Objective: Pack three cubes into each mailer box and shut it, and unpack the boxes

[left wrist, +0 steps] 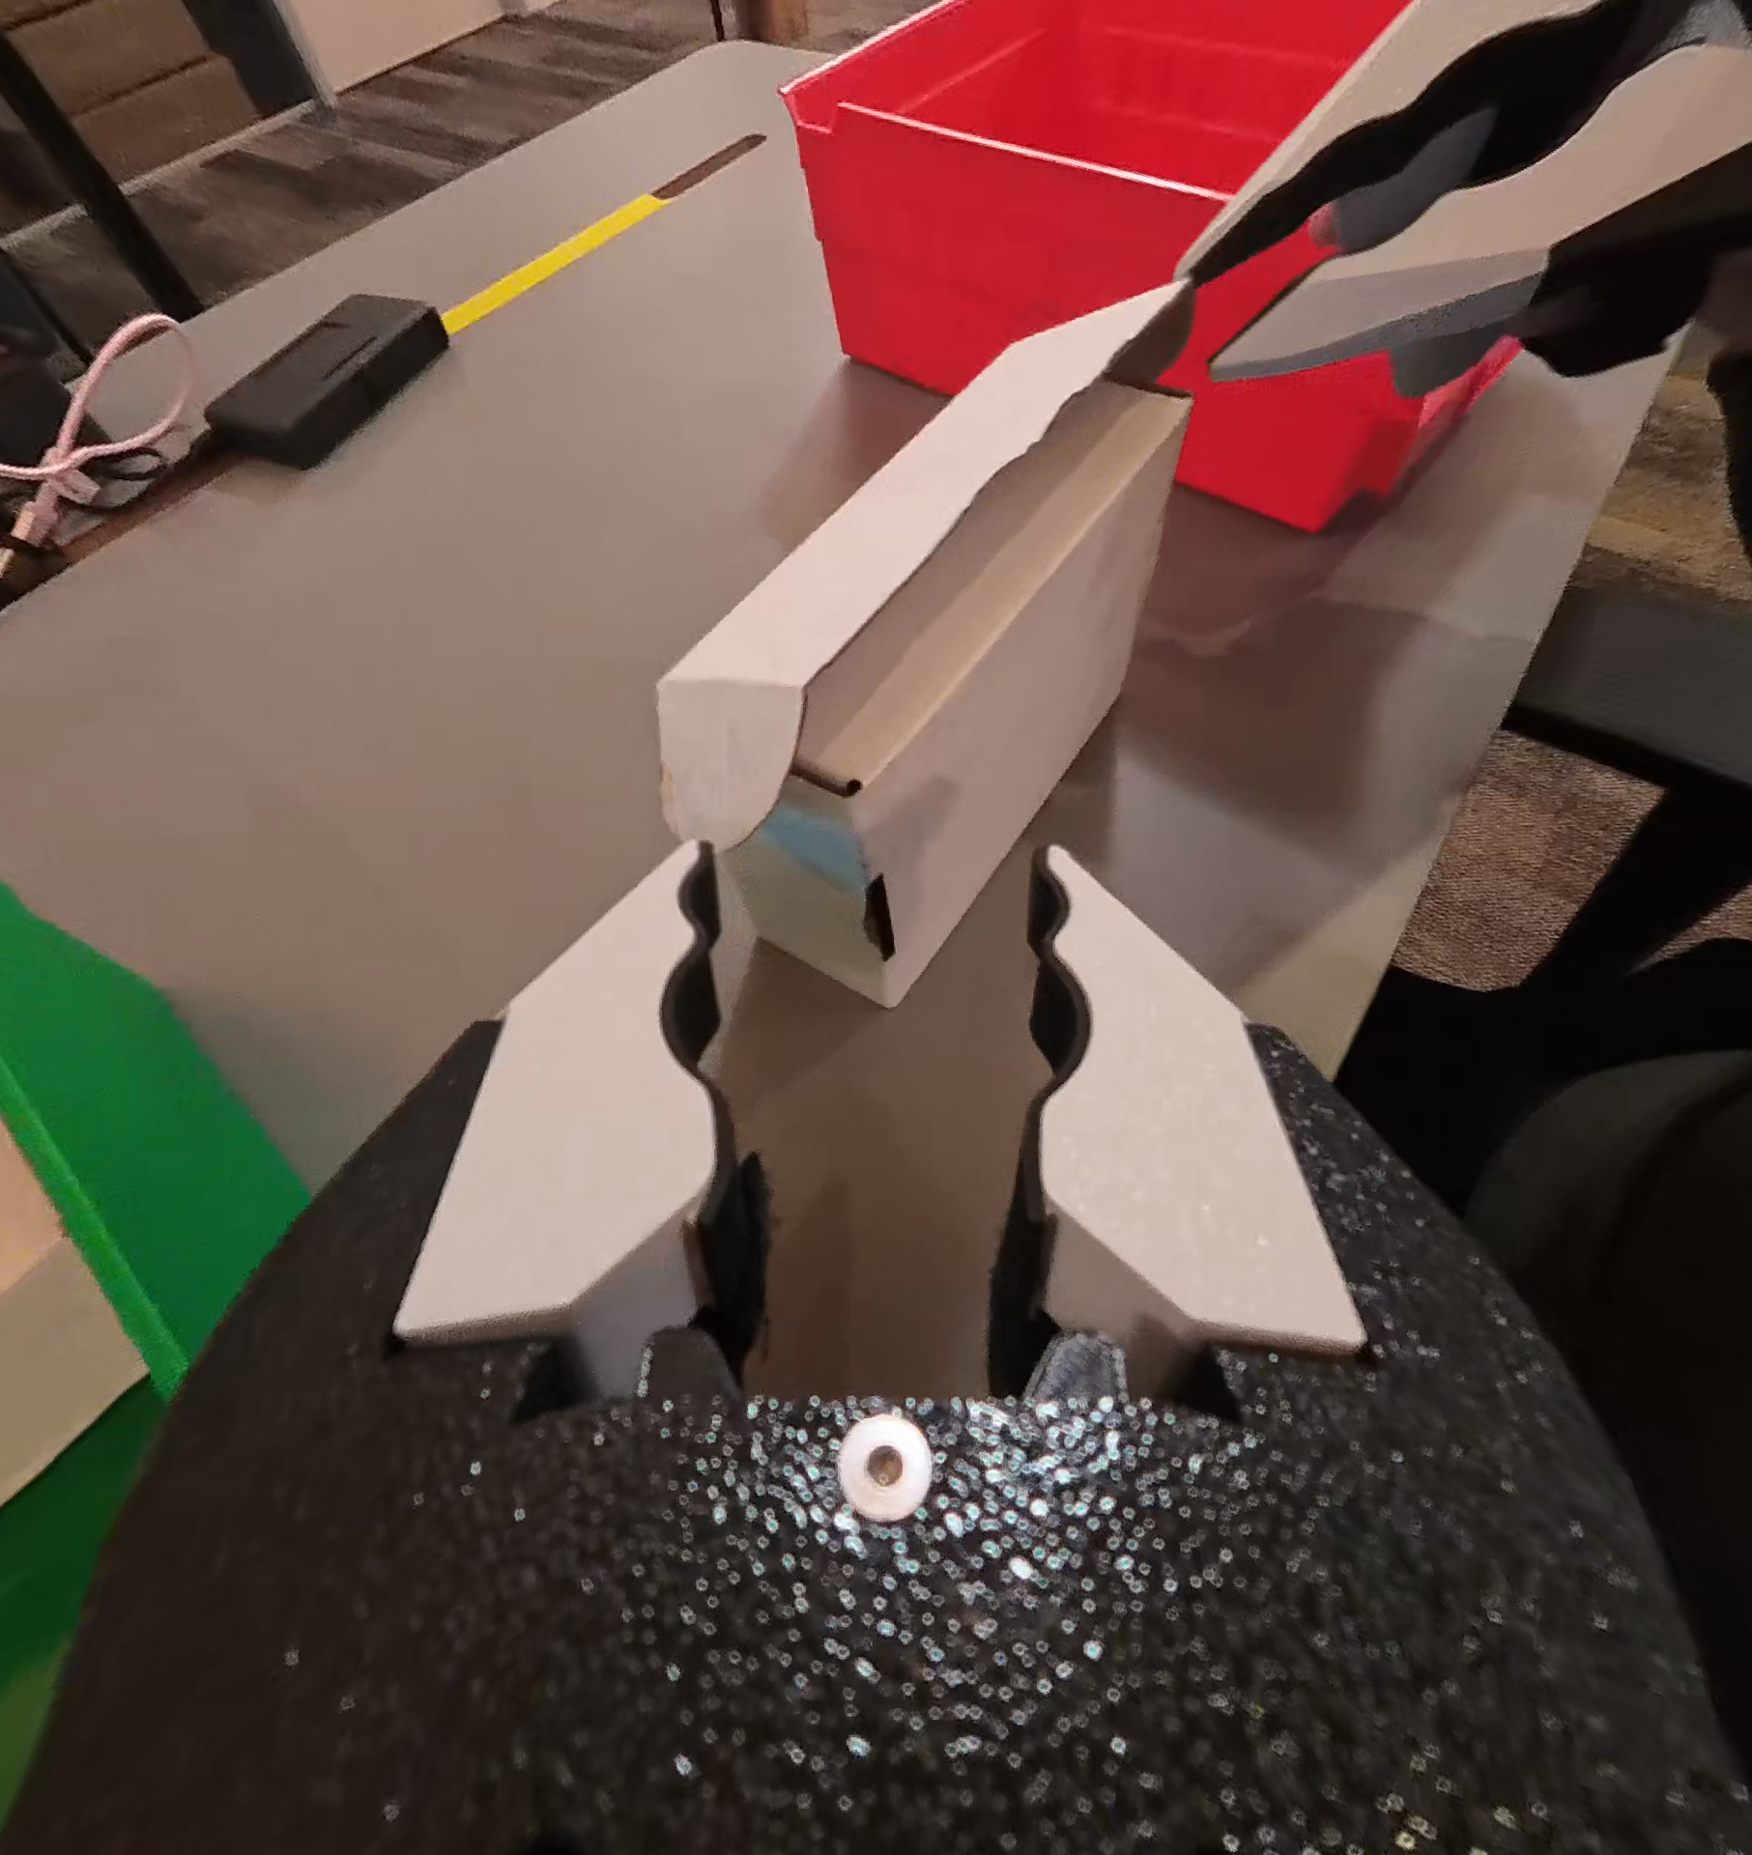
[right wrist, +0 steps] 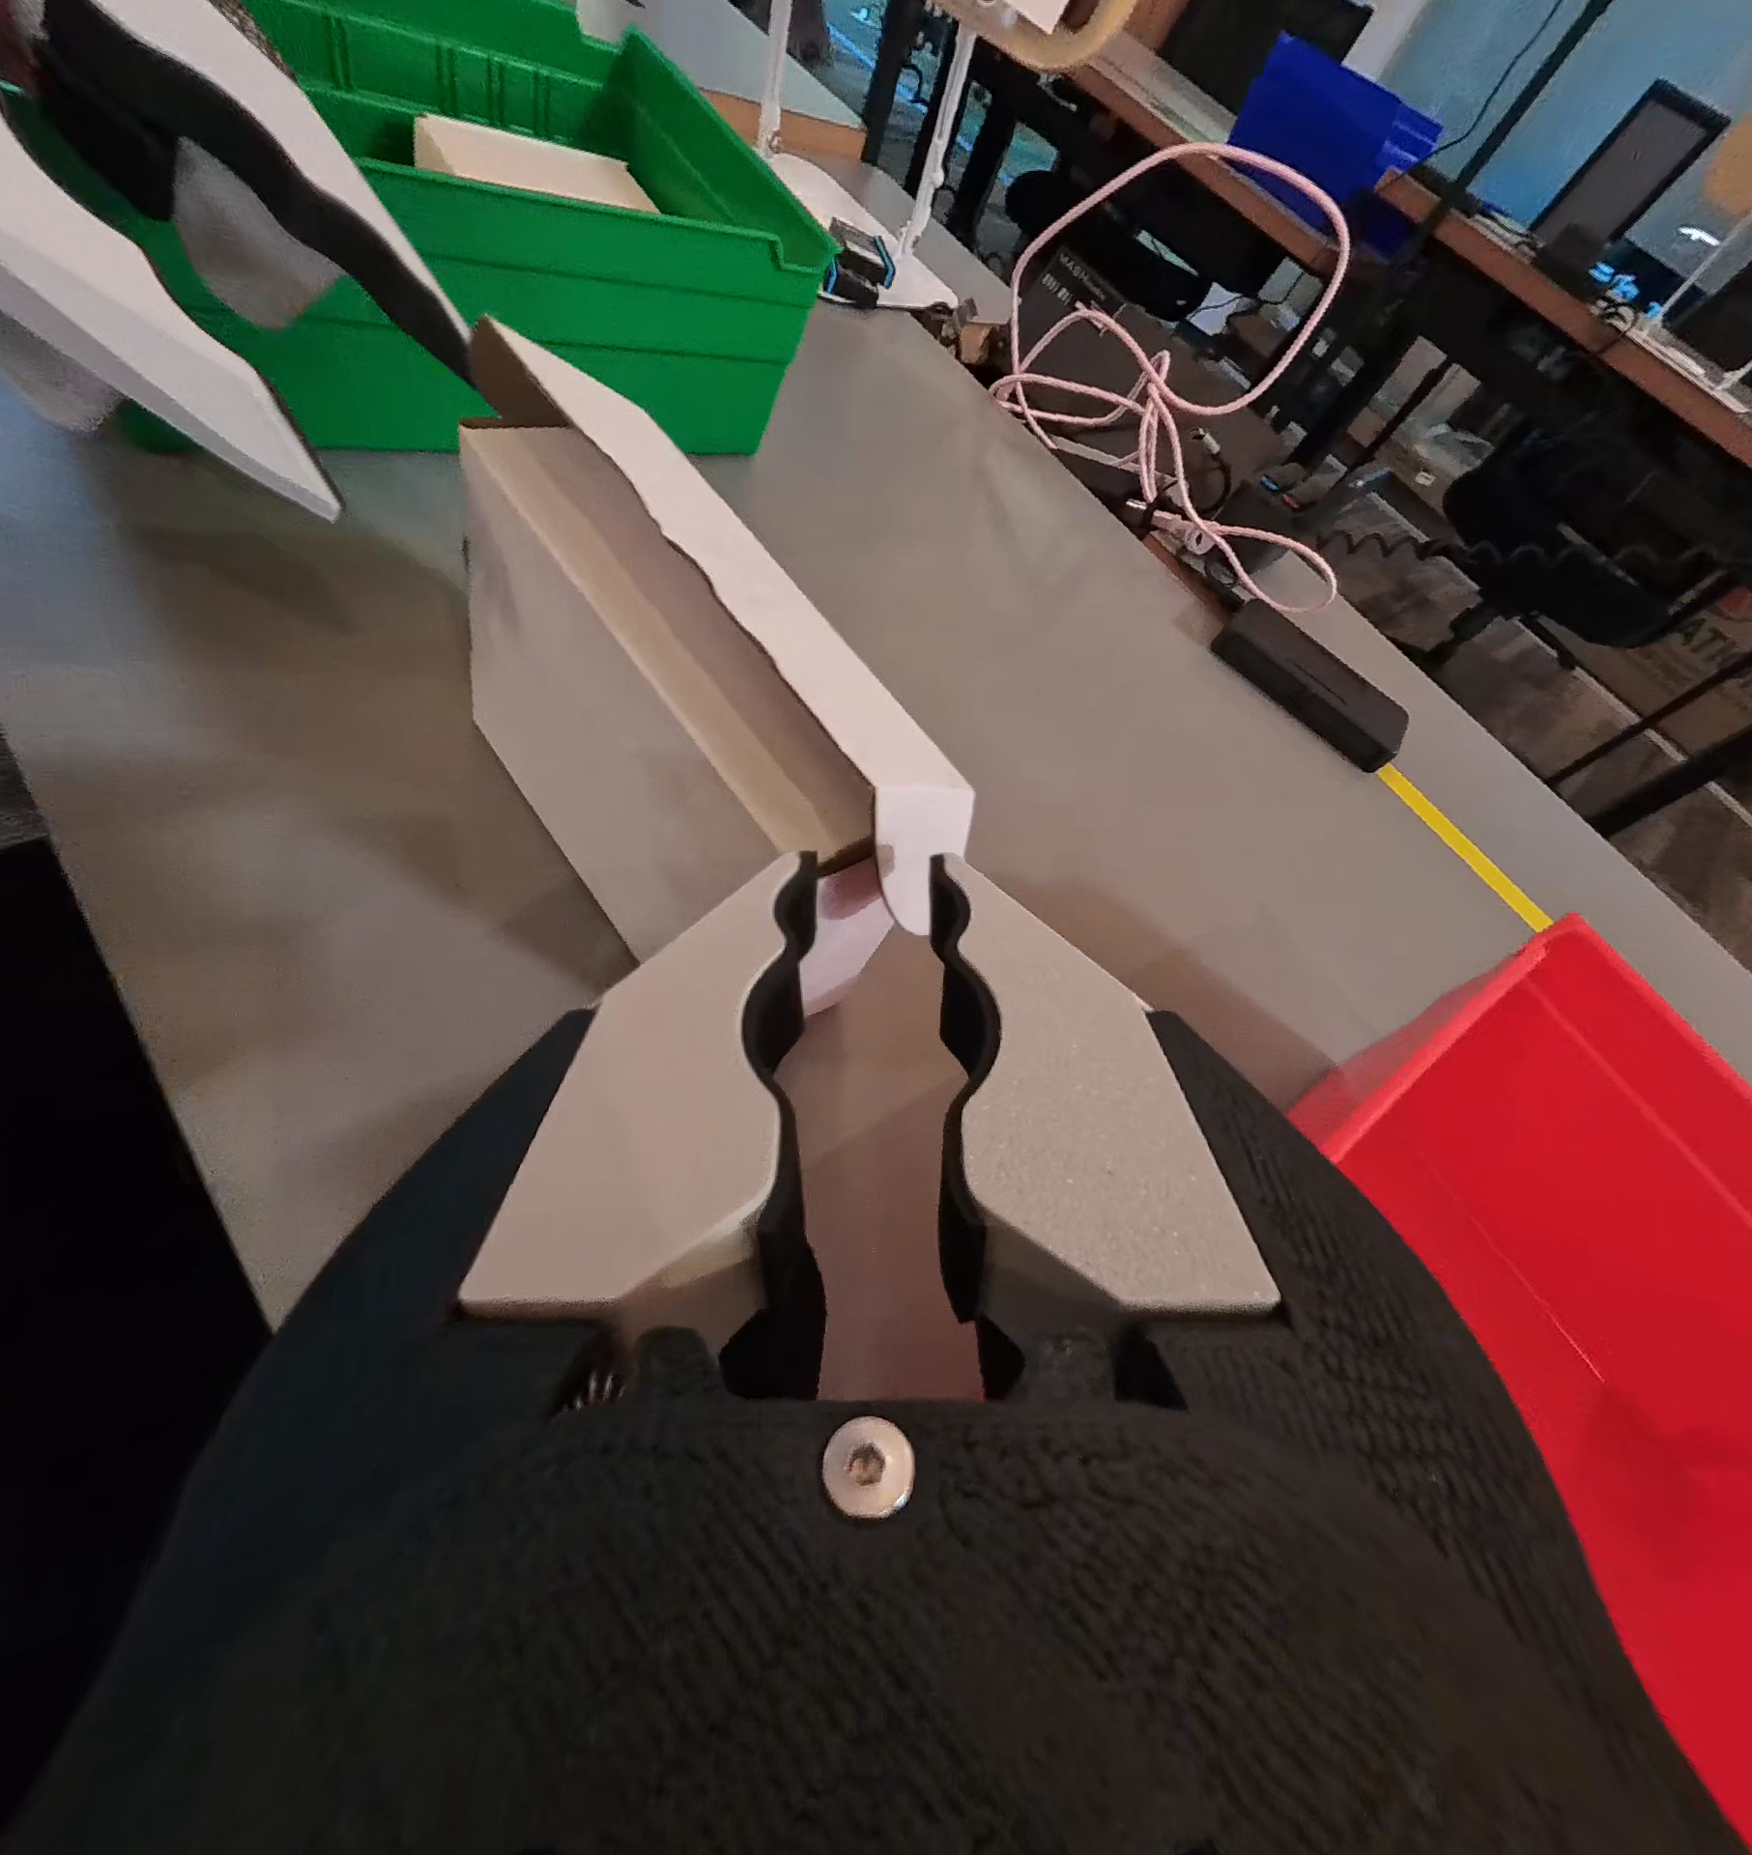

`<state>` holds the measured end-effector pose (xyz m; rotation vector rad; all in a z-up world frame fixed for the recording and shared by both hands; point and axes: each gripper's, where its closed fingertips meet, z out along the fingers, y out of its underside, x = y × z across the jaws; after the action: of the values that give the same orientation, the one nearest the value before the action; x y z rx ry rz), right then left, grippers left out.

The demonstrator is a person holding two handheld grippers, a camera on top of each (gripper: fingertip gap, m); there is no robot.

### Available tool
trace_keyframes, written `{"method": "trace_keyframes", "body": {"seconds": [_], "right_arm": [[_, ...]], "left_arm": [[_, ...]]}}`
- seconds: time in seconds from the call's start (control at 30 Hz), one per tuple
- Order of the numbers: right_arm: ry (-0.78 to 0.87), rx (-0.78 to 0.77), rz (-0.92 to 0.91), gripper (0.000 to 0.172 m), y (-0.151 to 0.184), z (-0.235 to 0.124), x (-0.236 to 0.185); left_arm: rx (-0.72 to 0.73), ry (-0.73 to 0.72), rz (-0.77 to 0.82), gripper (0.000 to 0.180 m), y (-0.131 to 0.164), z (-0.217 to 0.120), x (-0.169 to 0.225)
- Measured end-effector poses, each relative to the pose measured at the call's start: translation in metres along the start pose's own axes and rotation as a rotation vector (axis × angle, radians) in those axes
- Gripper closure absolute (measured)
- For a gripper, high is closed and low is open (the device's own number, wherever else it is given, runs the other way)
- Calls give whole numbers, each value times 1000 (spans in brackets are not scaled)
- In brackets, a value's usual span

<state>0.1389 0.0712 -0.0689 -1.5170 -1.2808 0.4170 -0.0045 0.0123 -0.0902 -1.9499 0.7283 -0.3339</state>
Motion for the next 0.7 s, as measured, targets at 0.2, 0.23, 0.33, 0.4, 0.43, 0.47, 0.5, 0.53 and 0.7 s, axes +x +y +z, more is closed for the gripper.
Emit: {"method": "trace_keyframes", "body": {"seconds": [0.2, 0.23, 0.33, 0.4, 0.43, 0.47, 0.5, 0.53, 0.7], "right_arm": [[27, -47, -19, 163, 7, 7, 7], [17, -53, -20, 163, 9, 8, 6], [7, -84, -31, 163, 14, 11, 5], [10, -84, -37, 163, 14, 12, 5], [14, -79, -39, 164, 13, 13, 5], [22, -72, -42, 166, 12, 13, 6], [29, -65, -45, 166, 10, 12, 7], [32, -60, -47, 166, 9, 12, 8], [30, -80, -58, 165, 13, 11, 9]], "left_arm": [[-16, -48, 67, 145, -2, -1, -8], [-26, -49, 75, 148, -2, -1, -8], [-58, -63, 94, 152, 2, 3, -11], [-49, -76, 95, 152, 0, 4, -13], [-45, -83, 92, 152, -1, 4, -15], [-43, -87, 89, 152, -2, 4, -16], [-42, -89, 89, 152, -2, 4, -16], [-38, -93, 91, 152, -3, 4, -17], [-42, -127, 90, 150, -3, 5, -22]]}}
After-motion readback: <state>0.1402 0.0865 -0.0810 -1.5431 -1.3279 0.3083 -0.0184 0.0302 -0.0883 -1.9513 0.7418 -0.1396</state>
